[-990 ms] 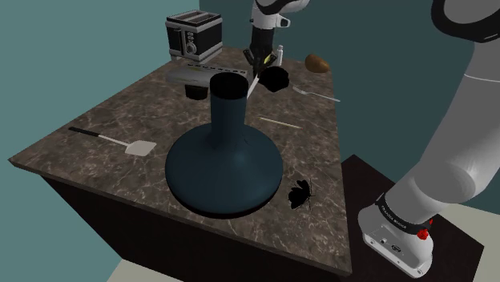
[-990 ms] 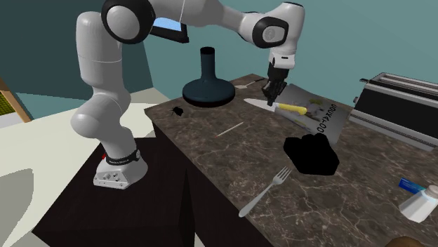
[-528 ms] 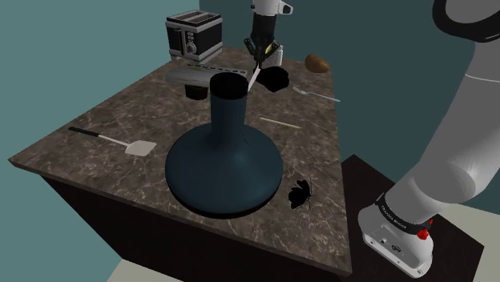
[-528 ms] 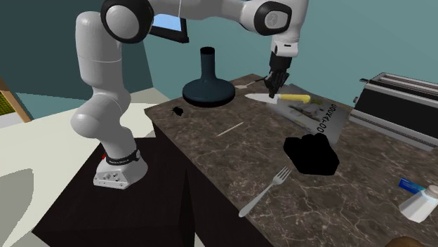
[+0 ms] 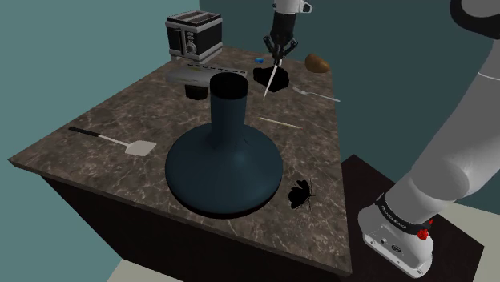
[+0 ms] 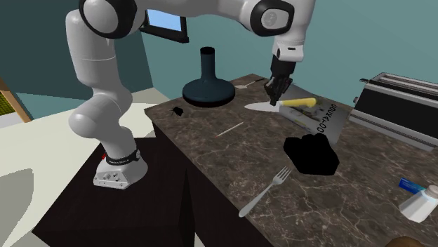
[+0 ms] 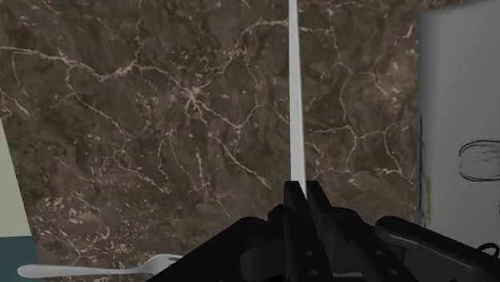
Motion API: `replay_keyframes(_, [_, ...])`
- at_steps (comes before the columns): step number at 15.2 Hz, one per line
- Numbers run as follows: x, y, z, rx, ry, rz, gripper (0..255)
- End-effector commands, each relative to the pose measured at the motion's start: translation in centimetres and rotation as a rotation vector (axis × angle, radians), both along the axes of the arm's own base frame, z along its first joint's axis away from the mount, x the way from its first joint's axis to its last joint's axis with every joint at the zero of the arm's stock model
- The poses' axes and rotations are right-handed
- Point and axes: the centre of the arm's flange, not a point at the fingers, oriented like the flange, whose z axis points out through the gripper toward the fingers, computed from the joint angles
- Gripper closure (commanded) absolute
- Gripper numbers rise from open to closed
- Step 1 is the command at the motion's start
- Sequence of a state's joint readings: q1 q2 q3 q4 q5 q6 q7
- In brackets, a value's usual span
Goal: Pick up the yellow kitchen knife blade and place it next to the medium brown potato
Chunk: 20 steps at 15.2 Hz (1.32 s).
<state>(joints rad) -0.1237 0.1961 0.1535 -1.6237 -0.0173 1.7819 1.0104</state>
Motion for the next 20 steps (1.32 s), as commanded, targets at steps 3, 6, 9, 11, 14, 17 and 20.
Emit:
replay_keyframes(3, [-0.8, -5.4, 0.1, 0.001, 0.0, 0.001, 255])
replay_keyframes(6, [-1.5, -9.3, 0.1, 0.001, 0.0, 0.001, 255])
replay_keyframes(9, [-2.3, -13.1, 0.1, 0.001, 0.0, 0.001, 255])
replay_keyframes(11, [-2.8, -15.7, 0.1, 0.001, 0.0, 0.001, 255])
replay_keyframes(14, [-3.5, -19.6, 0.1, 0.001, 0.0, 0.001, 255])
replay_keyframes(17, [-4.2, -23.5, 0.1, 0.001, 0.0, 0.001, 255])
replay_keyframes(20, [-5.0, -27.4, 0.1, 0.001, 0.0, 0.001, 255])
